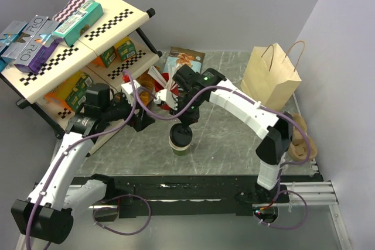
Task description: Pack the takeout coffee
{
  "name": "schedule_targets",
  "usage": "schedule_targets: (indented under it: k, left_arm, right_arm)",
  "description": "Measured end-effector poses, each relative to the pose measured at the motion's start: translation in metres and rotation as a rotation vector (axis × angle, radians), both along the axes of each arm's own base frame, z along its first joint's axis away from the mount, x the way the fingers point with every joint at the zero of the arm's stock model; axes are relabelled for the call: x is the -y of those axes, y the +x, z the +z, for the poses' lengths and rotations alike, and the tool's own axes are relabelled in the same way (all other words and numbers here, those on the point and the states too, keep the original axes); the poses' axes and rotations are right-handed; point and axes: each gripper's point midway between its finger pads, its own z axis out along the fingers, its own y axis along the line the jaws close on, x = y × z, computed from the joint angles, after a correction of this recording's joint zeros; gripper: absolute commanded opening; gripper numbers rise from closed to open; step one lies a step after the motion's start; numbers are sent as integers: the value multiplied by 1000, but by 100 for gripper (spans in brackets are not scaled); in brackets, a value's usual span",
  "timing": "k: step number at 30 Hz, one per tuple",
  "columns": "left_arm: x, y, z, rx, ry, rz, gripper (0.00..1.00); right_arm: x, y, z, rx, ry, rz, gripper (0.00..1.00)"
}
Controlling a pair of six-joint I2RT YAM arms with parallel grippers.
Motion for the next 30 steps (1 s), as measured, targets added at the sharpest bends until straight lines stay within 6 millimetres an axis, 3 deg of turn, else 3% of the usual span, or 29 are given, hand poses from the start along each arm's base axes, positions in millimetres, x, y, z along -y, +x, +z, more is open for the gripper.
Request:
schedule_targets:
  k: [5, 13, 24, 30]
  left_arm:
    - [-8, 0, -10, -4, 23, 41, 94]
    - [-12, 2, -12, 13, 41, 59, 94]
    - [-22, -1, -42, -30, 94, 90, 94]
    - [-24, -5, -48, -39, 102, 92, 94]
  right_arm:
    - [5, 0, -15, -32, -77, -8, 0]
    - [10, -1, -20, -31, -128, -23, 0]
    - [-5, 4, -35, -44, -158, -9, 0]
    - [-10, 7, -41, -44, -168, -2, 2]
